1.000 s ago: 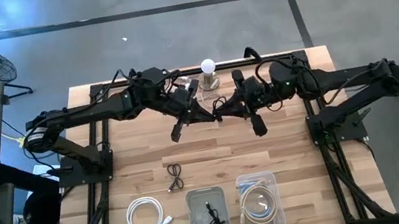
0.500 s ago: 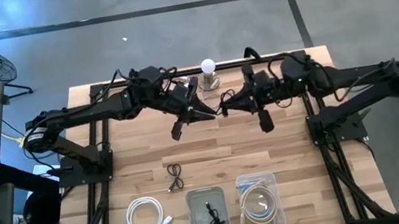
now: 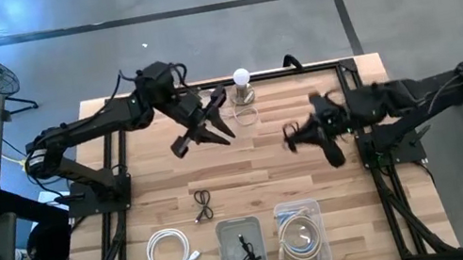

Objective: Pick & Place USB Port
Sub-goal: Put the black USB cable into the gray bin

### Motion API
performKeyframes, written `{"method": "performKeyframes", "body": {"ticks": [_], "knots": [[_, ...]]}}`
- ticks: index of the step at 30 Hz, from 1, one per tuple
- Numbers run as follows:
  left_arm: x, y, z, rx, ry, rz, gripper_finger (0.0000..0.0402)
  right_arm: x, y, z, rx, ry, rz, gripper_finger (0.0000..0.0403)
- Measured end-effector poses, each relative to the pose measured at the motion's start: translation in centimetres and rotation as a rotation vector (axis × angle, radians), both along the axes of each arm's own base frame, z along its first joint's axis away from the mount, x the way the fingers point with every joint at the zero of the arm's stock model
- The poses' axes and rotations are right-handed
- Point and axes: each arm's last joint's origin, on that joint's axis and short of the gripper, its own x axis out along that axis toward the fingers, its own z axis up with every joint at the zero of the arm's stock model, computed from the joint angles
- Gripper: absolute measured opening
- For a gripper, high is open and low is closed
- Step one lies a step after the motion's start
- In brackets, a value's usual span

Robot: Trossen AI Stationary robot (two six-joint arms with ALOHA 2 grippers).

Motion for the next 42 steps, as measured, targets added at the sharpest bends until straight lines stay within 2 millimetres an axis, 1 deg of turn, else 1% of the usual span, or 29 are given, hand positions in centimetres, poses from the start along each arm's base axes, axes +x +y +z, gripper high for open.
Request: {"method": "performKeyframes", "body": {"ticks": [3,6,12,16,21,27,30,33,37,42], "knots": [[-0.3,0.6,0.4,0.007,-0.011,-0.023,0.0083,-0.5,1.4,-0.9,0.156,0.111,0.030,0.0013],[-0.6,1.2,0.6,0.014,-0.018,-0.051,0.0083,-0.5,3.1,-1.7,0.254,0.195,0.051,0.0013],[-1.0,2.1,0.5,0.017,-0.007,-0.093,0.0083,0.5,5.9,-3.2,0.384,0.318,0.100,0.0013],[-1.3,2.8,0.5,0.020,-0.006,-0.107,0.0083,1.6,7.1,-4.0,0.394,0.333,0.097,0.0013],[-1.8,3.4,0.5,0.023,0.001,-0.175,0.0083,3.2,7.7,-4.5,0.418,0.311,0.118,0.0013],[-1.9,3.5,0.1,0.005,0.043,-0.222,0.0083,5.8,8.7,-6.5,0.488,0.389,0.185,0.0013],[-2.0,3.5,0.1,0.007,0.041,-0.239,0.0083,7.3,9.1,-7.3,0.512,0.388,0.247,0.0013],[-2.0,3.5,0.1,0.006,0.043,-0.242,0.0083,8.4,9.2,-7.8,0.518,0.370,0.283,0.0013],[-2.0,3.5,0.1,0.006,0.045,-0.253,0.0083,9.0,9.2,-8.1,0.514,0.348,0.289,0.0013],[-2.0,3.4,-0.5,-0.017,0.090,-0.255,0.0083,8.7,9.0,-7.6,0.485,0.310,0.272,0.0013]]}}
